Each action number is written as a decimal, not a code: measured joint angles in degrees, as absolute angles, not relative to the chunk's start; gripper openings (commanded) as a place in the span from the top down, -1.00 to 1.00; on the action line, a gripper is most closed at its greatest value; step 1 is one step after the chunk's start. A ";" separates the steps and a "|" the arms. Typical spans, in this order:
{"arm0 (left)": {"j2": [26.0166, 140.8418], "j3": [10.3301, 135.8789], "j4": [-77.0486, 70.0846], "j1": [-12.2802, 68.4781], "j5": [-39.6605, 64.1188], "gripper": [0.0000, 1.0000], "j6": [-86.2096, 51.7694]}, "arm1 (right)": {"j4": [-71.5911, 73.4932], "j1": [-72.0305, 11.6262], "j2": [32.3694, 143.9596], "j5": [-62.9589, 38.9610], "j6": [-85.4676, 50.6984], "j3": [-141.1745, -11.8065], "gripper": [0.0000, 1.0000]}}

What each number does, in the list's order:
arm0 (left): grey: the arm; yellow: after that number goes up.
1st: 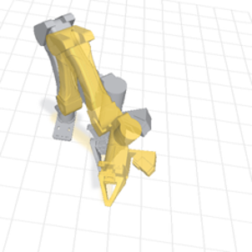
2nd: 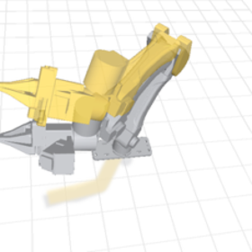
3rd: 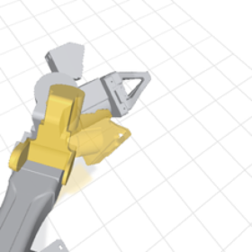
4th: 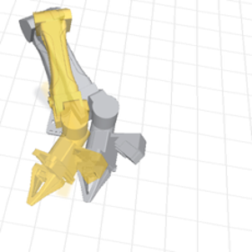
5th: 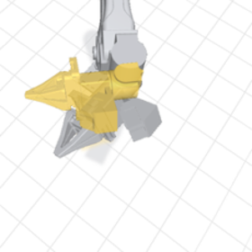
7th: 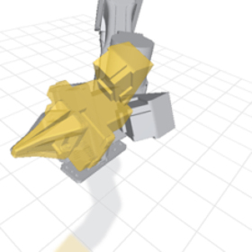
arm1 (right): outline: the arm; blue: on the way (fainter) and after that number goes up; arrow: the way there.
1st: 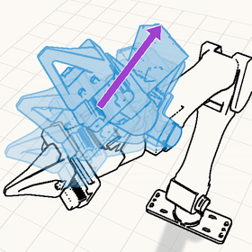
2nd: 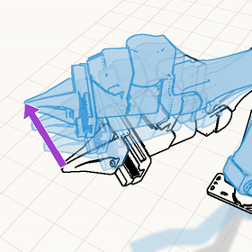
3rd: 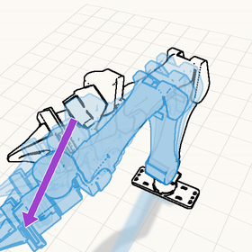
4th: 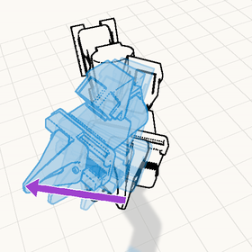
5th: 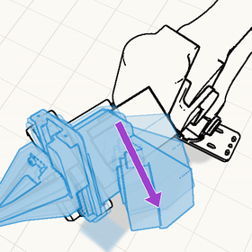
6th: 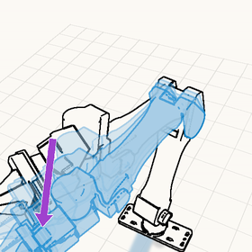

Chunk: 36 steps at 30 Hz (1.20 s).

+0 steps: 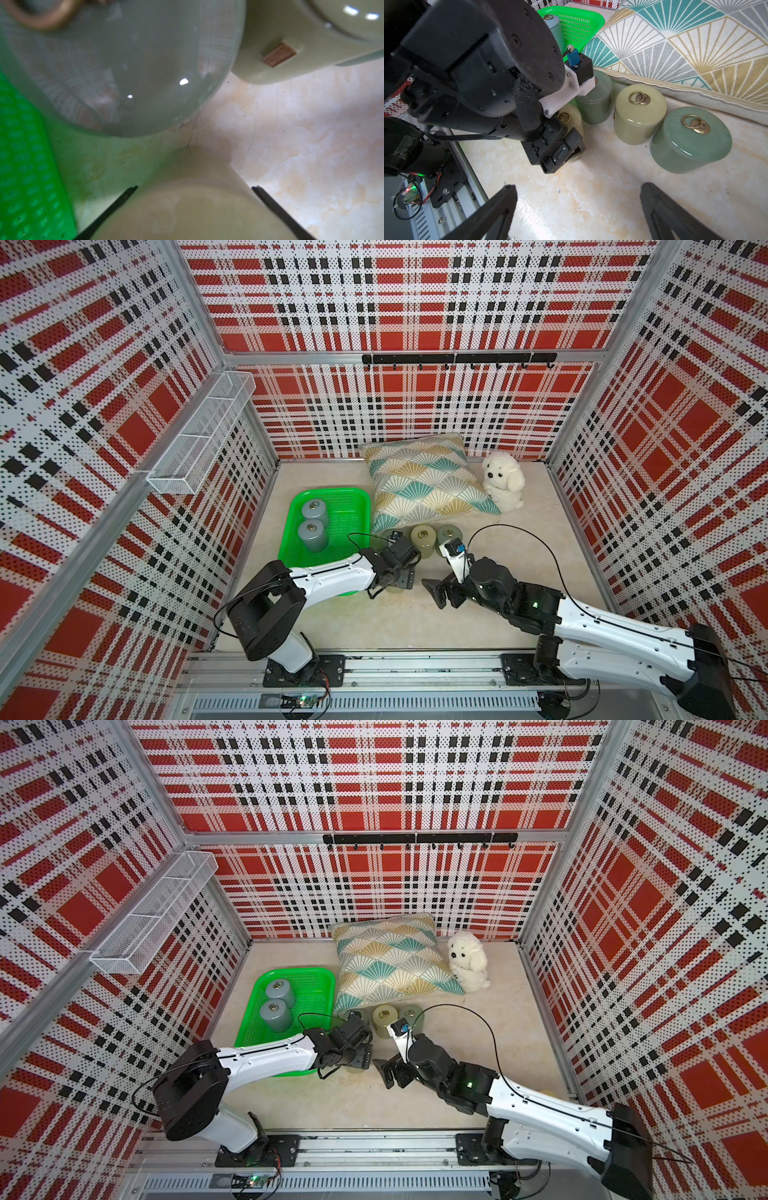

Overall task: Take the tea canister out of the basket
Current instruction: Place the tea canister at the center of the board.

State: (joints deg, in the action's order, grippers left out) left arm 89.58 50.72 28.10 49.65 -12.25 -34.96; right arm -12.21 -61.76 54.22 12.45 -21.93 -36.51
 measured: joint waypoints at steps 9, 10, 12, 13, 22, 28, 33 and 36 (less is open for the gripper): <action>89.54 50.72 27.09 50.15 -12.32 -0.87 -35.16 | -12.05 -61.76 54.43 12.45 -21.93 -36.45 -1.00; 89.54 50.72 27.05 50.17 -12.29 -0.89 -35.22 | -12.05 -61.76 54.43 12.45 -21.93 -36.47 -1.00; 89.54 50.76 27.03 50.24 -12.29 -0.91 -35.40 | -12.05 -61.76 54.43 12.45 -21.93 -36.47 -1.00; 89.54 50.85 27.14 50.30 -12.34 -0.92 -35.48 | -12.05 -61.76 54.43 12.45 -21.93 -36.47 -1.00; 83.77 56.36 31.64 50.48 -14.22 -0.98 -36.01 | -11.81 -61.76 53.32 12.43 -21.67 -36.47 -1.00; 79.26 62.24 33.93 50.04 -16.67 -0.98 -35.99 | -7.73 -61.76 51.55 10.55 -20.56 -36.45 -1.00; 76.25 63.35 35.70 46.59 -17.39 -0.98 -35.79 | -2.52 -61.76 53.08 9.17 -18.85 -36.71 -1.00; 74.74 63.35 36.73 42.48 -17.67 -0.98 -35.51 | 0.54 -61.76 56.16 8.05 -17.61 -37.60 -1.00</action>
State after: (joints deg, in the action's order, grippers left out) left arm 74.74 63.35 36.73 42.48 -17.67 -35.51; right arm 0.54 -61.76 56.16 8.05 -17.61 -37.60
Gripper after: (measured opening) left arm 0.990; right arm 0.999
